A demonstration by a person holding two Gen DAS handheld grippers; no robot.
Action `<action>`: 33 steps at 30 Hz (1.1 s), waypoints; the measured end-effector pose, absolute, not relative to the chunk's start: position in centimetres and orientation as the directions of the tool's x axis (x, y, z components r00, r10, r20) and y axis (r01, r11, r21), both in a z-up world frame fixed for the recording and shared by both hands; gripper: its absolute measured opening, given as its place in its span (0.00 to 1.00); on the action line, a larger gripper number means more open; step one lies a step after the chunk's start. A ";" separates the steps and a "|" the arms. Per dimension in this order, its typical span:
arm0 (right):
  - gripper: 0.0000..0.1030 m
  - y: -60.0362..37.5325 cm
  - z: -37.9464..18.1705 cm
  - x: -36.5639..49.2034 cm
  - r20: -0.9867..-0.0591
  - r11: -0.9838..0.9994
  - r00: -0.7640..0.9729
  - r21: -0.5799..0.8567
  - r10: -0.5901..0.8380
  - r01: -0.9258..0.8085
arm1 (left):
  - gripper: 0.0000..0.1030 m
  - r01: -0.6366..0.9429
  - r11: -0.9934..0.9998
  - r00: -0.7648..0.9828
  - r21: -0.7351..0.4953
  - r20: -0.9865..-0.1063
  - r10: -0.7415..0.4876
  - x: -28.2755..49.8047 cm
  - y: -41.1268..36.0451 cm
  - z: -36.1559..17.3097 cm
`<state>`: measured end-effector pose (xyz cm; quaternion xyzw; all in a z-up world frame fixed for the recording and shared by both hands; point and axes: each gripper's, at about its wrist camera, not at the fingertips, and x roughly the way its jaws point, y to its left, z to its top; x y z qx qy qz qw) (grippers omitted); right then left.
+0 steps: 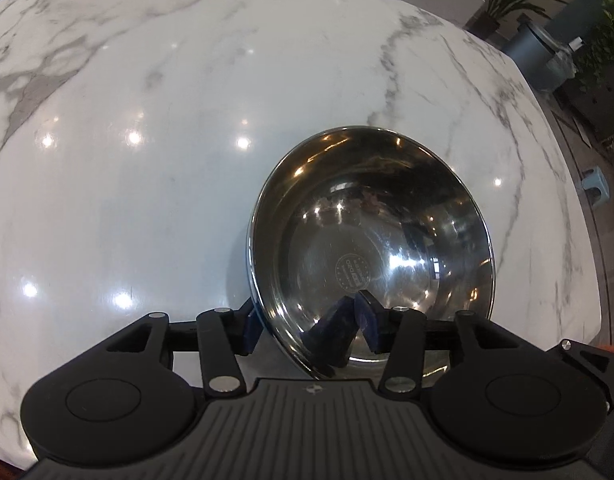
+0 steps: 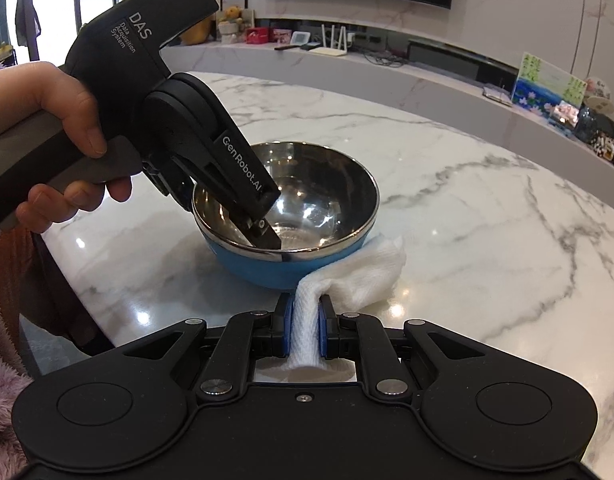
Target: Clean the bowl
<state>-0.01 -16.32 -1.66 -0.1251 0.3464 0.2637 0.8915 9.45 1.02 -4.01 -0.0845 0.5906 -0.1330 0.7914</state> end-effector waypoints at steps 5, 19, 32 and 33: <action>0.11 -17.8 -1.1 1.0 -0.651 0.870 0.674 -0.043 0.348 -0.491 | 0.39 0.143 0.944 0.255 -0.297 -0.911 -0.325 9.5 1.2 -3.9; 0.11 -18.7 -0.8 0.8 -0.649 0.857 0.669 -0.048 0.363 -0.513 | 0.34 0.228 0.924 0.205 -0.306 -0.913 -0.353 9.1 0.2 -3.6; 0.11 -17.8 -2.2 0.0 -0.682 0.843 0.627 -0.030 0.376 -0.537 | 0.35 0.209 0.938 0.253 -0.275 -0.912 -0.324 8.4 -0.2 -3.6; 0.11 -17.8 -2.3 0.0 -0.682 0.844 0.628 -0.029 0.375 -0.536 | 0.35 0.202 0.941 0.264 -0.272 -0.910 -0.320 8.2 -0.2 -3.5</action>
